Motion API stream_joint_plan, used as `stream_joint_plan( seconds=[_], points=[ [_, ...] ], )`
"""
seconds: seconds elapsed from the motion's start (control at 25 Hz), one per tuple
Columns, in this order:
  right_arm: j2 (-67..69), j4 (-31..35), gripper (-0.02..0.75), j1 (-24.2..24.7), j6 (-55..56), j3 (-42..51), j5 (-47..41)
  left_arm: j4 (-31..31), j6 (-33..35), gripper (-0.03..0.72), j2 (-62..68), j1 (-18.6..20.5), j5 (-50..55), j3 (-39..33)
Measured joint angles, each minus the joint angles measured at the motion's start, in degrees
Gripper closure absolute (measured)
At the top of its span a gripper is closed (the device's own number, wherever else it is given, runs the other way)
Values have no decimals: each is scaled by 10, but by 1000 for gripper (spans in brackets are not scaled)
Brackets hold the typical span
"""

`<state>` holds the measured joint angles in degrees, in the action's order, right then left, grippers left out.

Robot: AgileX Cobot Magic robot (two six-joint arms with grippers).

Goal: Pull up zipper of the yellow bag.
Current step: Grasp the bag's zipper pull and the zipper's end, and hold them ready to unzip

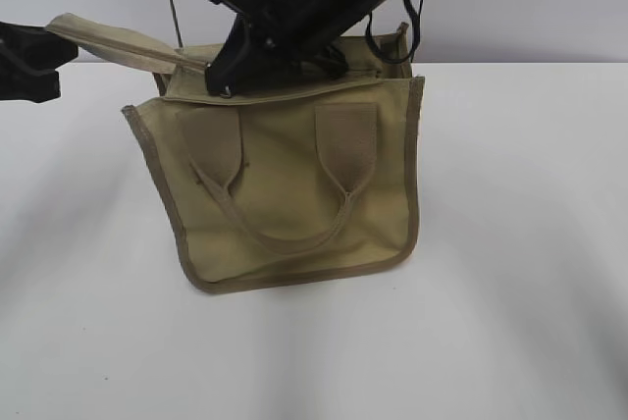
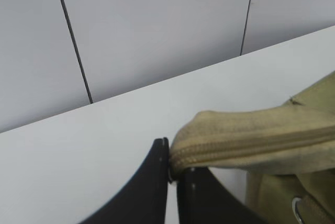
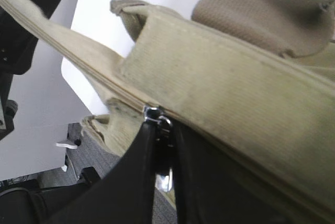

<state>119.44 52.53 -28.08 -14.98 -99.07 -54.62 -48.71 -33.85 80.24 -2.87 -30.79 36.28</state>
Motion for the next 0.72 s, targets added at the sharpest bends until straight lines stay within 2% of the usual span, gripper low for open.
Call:
stream_joint_plan(
  seconds=[0.56,0.72],
  points=[
    [-43,-149,701,78,47,0,-79,6,0,682,0,2,1,0],
    [-55,-186,743,108,52,0,-95,7,0,682,0,4,3,0]
  ],
)
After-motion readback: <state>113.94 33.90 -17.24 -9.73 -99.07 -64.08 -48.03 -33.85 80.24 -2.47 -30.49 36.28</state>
